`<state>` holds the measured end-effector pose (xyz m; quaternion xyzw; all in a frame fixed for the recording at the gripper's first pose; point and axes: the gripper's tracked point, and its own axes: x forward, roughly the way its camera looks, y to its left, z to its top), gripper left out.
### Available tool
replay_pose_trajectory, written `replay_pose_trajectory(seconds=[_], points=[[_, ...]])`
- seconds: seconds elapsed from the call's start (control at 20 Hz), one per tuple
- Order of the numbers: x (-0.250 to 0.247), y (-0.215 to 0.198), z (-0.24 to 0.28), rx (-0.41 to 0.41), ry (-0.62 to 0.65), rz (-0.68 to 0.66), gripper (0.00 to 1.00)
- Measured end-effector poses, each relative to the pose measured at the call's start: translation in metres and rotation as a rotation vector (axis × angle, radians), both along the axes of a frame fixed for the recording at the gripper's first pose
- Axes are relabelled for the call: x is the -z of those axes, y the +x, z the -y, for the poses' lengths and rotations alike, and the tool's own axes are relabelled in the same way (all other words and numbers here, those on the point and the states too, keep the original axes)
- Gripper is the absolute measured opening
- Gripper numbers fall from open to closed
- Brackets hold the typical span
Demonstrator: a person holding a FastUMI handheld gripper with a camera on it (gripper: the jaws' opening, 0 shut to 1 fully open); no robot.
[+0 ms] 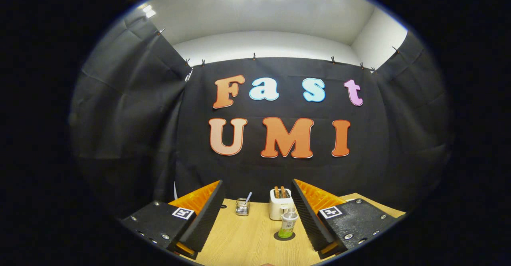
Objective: Take the bottle from table, then pour the juice into the cup, finally place the bottle on the coaster
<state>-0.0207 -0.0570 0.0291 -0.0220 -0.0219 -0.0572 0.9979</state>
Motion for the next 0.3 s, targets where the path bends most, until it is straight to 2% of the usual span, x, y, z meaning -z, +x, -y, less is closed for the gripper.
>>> replay_pose_trajectory(seconds=[0.1, 0.3], points=[[0.003, 0.001, -0.001, 0.001, -0.005, -0.014, 0.98], [0.005, 0.003, 0.010, 0.063, -0.046, -0.050, 0.98]])
